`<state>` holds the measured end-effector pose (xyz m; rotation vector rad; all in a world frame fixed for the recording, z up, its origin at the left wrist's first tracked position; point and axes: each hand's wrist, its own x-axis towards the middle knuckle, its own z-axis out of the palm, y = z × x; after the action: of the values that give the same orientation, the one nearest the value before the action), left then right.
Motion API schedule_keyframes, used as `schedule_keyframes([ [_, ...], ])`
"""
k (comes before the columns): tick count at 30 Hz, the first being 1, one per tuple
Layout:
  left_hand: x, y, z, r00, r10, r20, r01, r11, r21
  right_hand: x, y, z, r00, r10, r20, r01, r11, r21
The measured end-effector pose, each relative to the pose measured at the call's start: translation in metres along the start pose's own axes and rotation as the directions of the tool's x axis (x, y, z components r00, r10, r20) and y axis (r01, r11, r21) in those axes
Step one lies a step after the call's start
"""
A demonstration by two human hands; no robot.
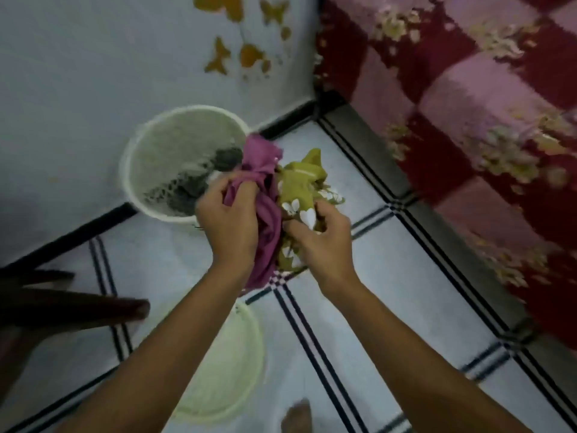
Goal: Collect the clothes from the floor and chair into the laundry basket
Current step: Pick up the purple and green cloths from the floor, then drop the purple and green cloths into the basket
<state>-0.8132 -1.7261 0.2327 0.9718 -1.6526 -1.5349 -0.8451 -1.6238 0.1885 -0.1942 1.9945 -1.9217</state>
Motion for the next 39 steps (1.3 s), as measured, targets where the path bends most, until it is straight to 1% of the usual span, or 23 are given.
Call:
schedule_keyframes([
  [2,0.061,0.021,-0.031,0.994,0.061,-0.089,-0.064,0.997,-0.035,0.033,-0.027,0.062,0.996,-0.069,0.057,0.066,0.997,0.04],
  [4,0.124,0.038,-0.063,0.979,0.118,-0.168,-0.125,0.992,-0.027,0.063,-0.05,0.126,0.985,-0.129,0.118,0.119,0.989,0.087],
  [7,0.195,0.036,-0.078,0.97,0.144,-0.195,-0.144,0.989,0.017,0.103,-0.067,0.185,0.973,-0.187,0.137,0.175,0.98,0.095],
  [9,0.239,0.02,-0.082,0.972,0.094,-0.215,-0.091,0.996,0.025,0.132,-0.061,0.22,0.969,-0.196,0.15,0.193,0.981,0.037],
  [12,0.28,-0.02,-0.086,0.973,-0.03,-0.231,0.037,0.999,0.025,0.166,-0.034,0.247,0.965,-0.169,0.201,0.183,0.982,-0.054],
  [15,0.311,-0.066,-0.086,0.954,-0.186,-0.236,0.178,0.982,-0.057,0.201,-0.004,0.264,0.943,-0.167,0.288,0.22,0.962,-0.163],
  [17,0.324,-0.089,-0.083,0.924,-0.298,-0.241,0.275,0.953,-0.124,0.217,0.009,0.269,0.935,-0.158,0.318,0.241,0.94,-0.243],
  [19,0.336,-0.106,-0.077,0.881,-0.422,-0.215,0.372,0.897,-0.24,0.236,0.019,0.272,0.929,-0.163,0.331,0.273,0.908,-0.319],
  [21,0.342,-0.113,-0.069,0.832,-0.535,-0.144,0.467,0.817,-0.338,0.25,0.023,0.274,0.923,-0.202,0.329,0.328,0.86,-0.391],
  [23,0.347,-0.119,-0.06,0.749,-0.662,0.009,0.591,0.663,-0.46,0.265,0.029,0.277,0.9,-0.257,0.353,0.403,0.8,-0.446],
  [24,0.348,-0.12,-0.056,0.707,-0.701,0.094,0.646,0.586,-0.489,0.268,0.03,0.278,0.884,-0.286,0.37,0.443,0.766,-0.466],
  [26,0.351,-0.13,-0.047,0.644,-0.737,0.204,0.711,0.479,-0.515,0.278,0.036,0.278,0.864,-0.328,0.382,0.492,0.708,-0.507],
  [29,0.349,-0.151,-0.04,0.605,-0.766,0.217,0.738,0.438,-0.513,0.288,0.047,0.279,0.854,-0.333,0.4,0.512,0.675,-0.531],
  [31,0.345,-0.163,-0.039,0.549,-0.817,0.175,0.755,0.396,-0.523,0.289,0.06,0.28,0.84,-0.291,0.457,0.524,0.649,-0.551],
  [32,0.345,-0.17,-0.042,0.532,-0.835,0.14,0.759,0.396,-0.517,0.289,0.068,0.281,0.832,-0.24,0.499,0.527,0.622,-0.579],
  [33,0.344,-0.18,-0.045,0.532,-0.841,0.097,0.773,0.436,-0.46,0.29,0.078,0.282,0.815,-0.157,0.557,0.532,0.583,-0.614],
  [34,0.343,-0.192,-0.05,0.541,-0.841,0.019,0.794,0.504,-0.341,0.29,0.088,0.283,0.786,-0.042,0.617,0.541,0.529,-0.653],
  [35,0.34,-0.202,-0.058,0.579,-0.81,-0.095,0.799,0.586,-0.134,0.29,0.098,0.285,0.739,0.096,0.666,0.561,0.46,-0.688],
  [36,0.337,-0.21,-0.068,0.654,-0.732,-0.192,0.757,0.637,0.15,0.289,0.105,0.286,0.692,0.239,0.681,0.573,0.392,-0.72],
  [37,0.334,-0.213,-0.075,0.746,-0.624,-0.232,0.658,0.639,0.398,0.29,0.109,0.287,0.666,0.347,0.66,0.567,0.338,-0.751],
  [38,0.331,-0.213,-0.085,0.82,-0.532,-0.21,0.551,0.638,0.538,0.287,0.111,0.29,0.663,0.389,0.639,0.563,0.303,-0.769],
  [39,0.329,-0.209,-0.095,0.883,-0.44,-0.164,0.441,0.659,0.609,0.283,0.11,0.294,0.684,0.372,0.627,0.558,0.285,-0.779],
])
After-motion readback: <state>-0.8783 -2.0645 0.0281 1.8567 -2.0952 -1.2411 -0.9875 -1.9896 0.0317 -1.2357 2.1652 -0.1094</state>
